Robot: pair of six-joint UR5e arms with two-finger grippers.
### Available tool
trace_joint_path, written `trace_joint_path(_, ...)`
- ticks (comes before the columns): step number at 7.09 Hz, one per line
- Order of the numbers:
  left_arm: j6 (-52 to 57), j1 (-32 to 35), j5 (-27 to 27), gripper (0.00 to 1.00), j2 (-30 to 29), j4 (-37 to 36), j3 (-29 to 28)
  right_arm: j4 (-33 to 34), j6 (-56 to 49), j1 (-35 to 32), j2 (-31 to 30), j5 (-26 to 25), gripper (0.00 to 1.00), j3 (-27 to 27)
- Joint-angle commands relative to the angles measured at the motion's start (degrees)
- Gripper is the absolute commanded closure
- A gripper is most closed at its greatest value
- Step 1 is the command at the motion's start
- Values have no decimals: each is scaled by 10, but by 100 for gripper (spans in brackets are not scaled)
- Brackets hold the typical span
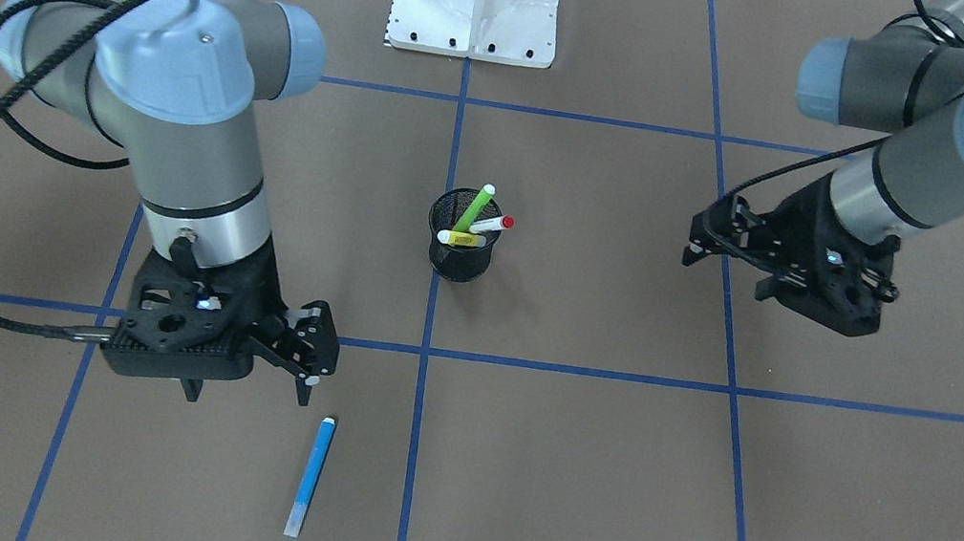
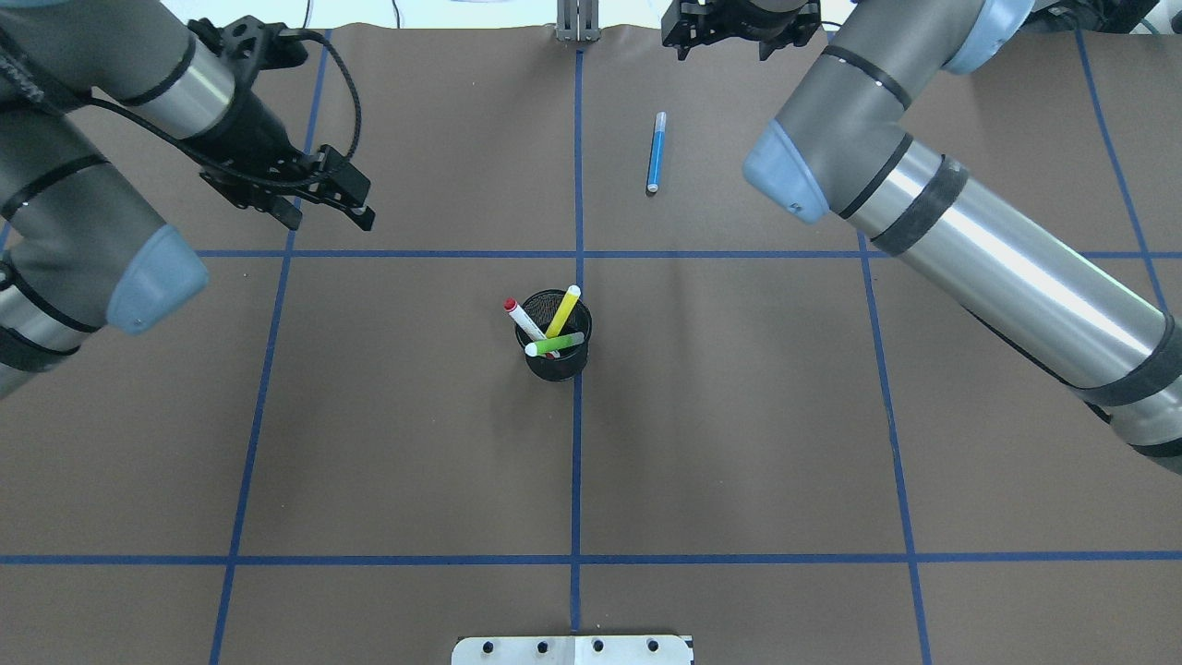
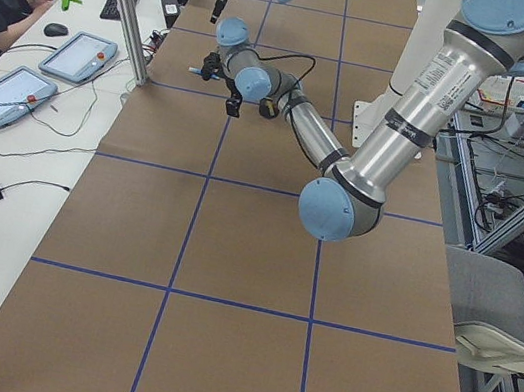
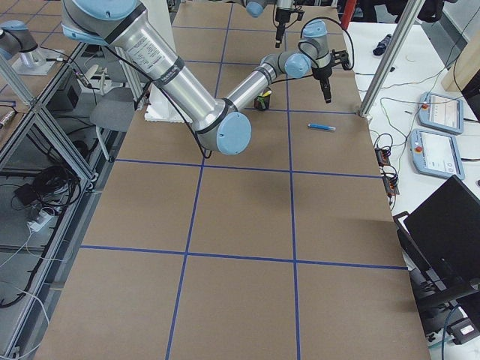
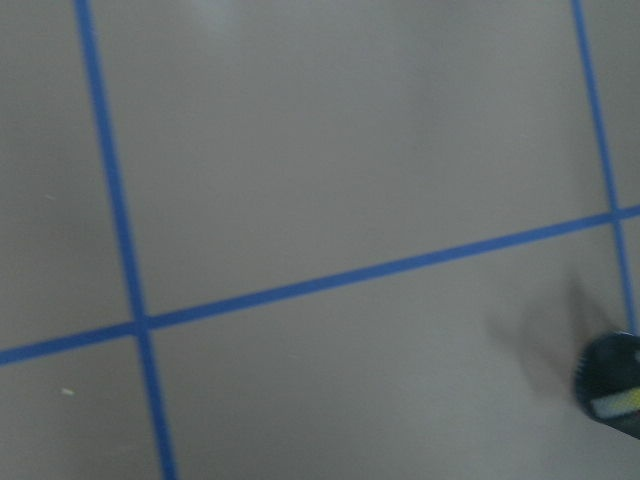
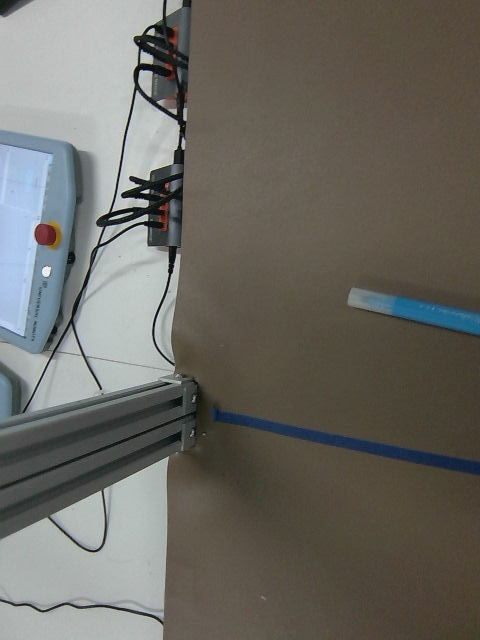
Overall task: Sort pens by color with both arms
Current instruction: 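Lower the left gripper over the pen cup onto the red-capped marker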
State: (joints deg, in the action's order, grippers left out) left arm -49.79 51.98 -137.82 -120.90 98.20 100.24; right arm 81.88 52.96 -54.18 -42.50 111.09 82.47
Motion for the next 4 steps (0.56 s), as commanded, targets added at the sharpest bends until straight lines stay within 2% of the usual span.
trace_joint_path(1, -105, -74, 37, 0, -28, 62, -2, 13, 0, -15, -43, 62, 0, 35)
trace_joint_path(2, -106, -107, 88, 3, -33, 67, -8, 13, 0, -15, -55, 64, 0, 47)
trace_joint_path(3, -106, -121, 112, 13, -42, 69, -19, 20, 0, -15, -55, 78, 0, 49)
trace_joint_path(4, -106, -130, 112, 18, -59, 67, -38, 26, 0, -16, -54, 102, 0, 50)
